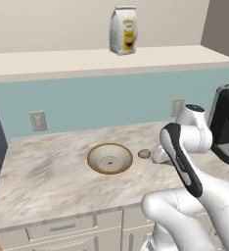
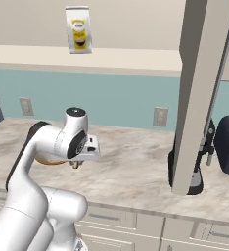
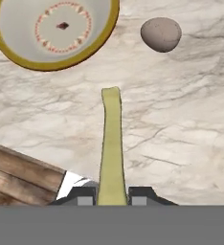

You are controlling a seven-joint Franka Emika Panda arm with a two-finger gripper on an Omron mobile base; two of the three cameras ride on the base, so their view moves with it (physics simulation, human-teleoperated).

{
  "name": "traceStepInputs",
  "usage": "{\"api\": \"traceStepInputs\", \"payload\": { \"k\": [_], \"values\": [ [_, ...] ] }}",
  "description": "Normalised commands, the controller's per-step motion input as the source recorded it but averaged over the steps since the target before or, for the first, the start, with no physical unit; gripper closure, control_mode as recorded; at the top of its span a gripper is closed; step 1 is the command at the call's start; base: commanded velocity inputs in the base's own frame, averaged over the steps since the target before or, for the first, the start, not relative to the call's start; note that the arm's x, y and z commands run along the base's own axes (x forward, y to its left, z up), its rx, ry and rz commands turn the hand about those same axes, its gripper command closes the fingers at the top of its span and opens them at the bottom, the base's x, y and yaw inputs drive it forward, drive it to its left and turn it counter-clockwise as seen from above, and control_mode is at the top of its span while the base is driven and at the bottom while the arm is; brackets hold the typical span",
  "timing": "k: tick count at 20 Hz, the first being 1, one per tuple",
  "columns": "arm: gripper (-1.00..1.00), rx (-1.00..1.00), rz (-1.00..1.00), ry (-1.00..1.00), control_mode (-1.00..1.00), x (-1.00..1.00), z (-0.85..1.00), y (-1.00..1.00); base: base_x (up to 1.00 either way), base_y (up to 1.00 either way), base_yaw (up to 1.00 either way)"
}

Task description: Pick the egg and butter from the fridge and place them by the bowl for mixing.

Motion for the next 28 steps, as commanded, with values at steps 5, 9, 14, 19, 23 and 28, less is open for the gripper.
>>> {"api": "traceStepInputs", "payload": {
  "k": [5,9,14,19,23,28],
  "values": [
    [1.00,0.00,0.00,0.04,-1.00,0.64,-0.53,0.00,0.00,0.00,0.00],
    [1.00,0.00,0.00,0.04,-1.00,0.48,-0.45,0.00,0.00,0.00,0.00],
    [1.00,0.00,0.00,0.01,-1.00,0.34,-0.40,0.00,0.00,0.00,0.00],
    [1.00,0.00,0.00,0.00,-1.00,0.24,-0.31,0.01,0.00,0.00,0.00],
    [1.00,0.00,0.00,0.02,-1.00,0.11,-0.26,0.02,0.00,0.00,0.00],
    [1.00,0.00,0.00,0.01,-1.00,0.14,-0.26,0.04,0.00,0.00,0.00]
  ]
}}
